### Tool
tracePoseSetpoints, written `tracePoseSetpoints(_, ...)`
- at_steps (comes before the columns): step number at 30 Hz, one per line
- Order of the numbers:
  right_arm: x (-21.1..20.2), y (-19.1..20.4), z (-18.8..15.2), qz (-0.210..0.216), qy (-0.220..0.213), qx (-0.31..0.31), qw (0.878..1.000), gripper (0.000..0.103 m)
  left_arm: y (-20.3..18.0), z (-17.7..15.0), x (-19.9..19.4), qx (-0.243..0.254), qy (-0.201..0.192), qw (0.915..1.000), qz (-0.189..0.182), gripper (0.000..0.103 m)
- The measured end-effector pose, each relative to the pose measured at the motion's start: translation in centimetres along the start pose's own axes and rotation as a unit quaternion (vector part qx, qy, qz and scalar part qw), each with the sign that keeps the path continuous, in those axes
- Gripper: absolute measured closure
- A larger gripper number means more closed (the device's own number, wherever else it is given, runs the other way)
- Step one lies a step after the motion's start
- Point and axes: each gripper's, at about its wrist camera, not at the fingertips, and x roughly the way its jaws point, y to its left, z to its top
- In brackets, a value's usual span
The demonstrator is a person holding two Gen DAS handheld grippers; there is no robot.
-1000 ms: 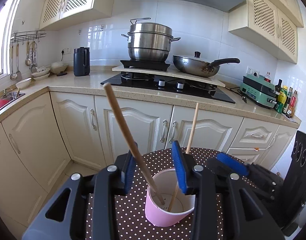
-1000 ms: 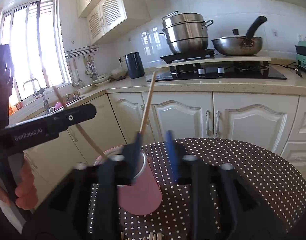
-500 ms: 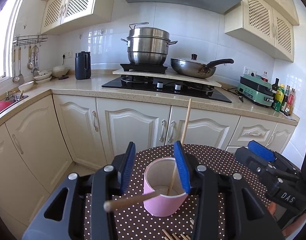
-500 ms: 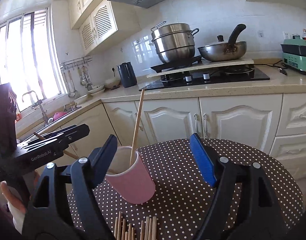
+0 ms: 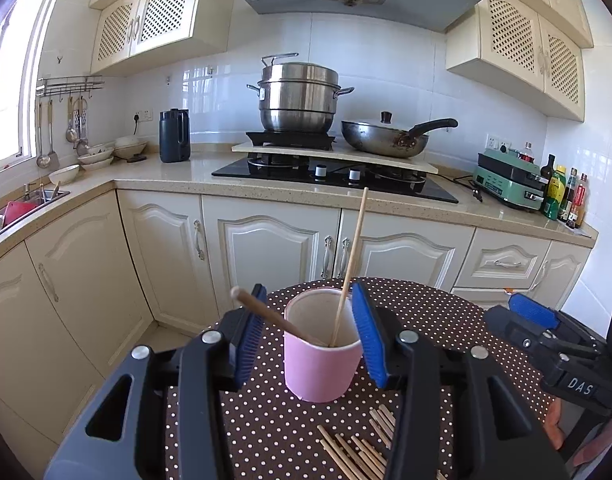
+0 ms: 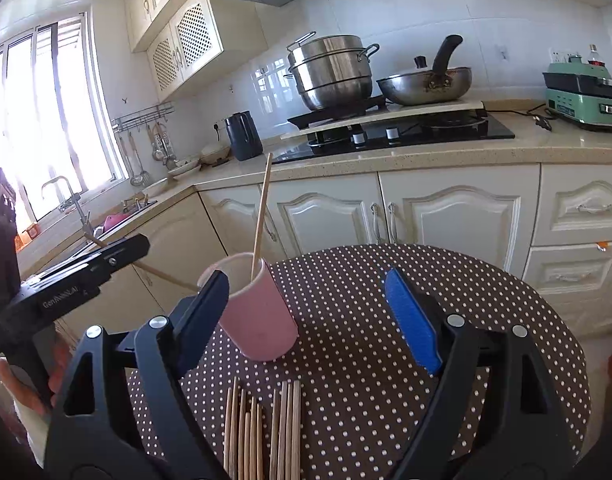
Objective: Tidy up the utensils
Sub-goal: 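Withdraw both tools from the cup back over the chopstick row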
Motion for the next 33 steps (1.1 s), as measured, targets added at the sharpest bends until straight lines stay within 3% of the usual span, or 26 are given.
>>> tracePoseSetpoints(9, -2.0, -1.0, -2.2, -0.007, 0.033, 0.014, 0.999, 0.021, -1.2, -1.1, -3.7, 0.006, -0.017, 0.9998, 0.011, 0.054)
tracePoseSetpoints(16, -3.0, -1.2, -3.7, -0.012, 0.057, 0.011, 0.998, 0.02, -1.7, -3.1, -5.1, -0.002, 0.0, 1.0, 0.002, 0.052)
tracePoseSetpoints(21, -2.9, -1.8, -5.2, -0.012, 0.094, 0.006, 0.996, 0.02, -2.0, -5.6, -5.3, -0.014, 0.03, 0.9994, -0.013, 0.051)
tracePoseSetpoints(26, -1.8, -2.1, -7.2, -0.011, 0.144, -0.004, 0.989, 0.02, -1.9, -8.8, -4.8, -0.028, 0.079, 0.9965, -0.002, 0.05)
tracePoseSetpoints(33, 0.2, -1.2, -9.7, -0.024, 0.199, -0.038, 0.979, 0.02, -1.7, -13.0, -3.3, -0.055, 0.143, 0.9881, -0.007, 0.049)
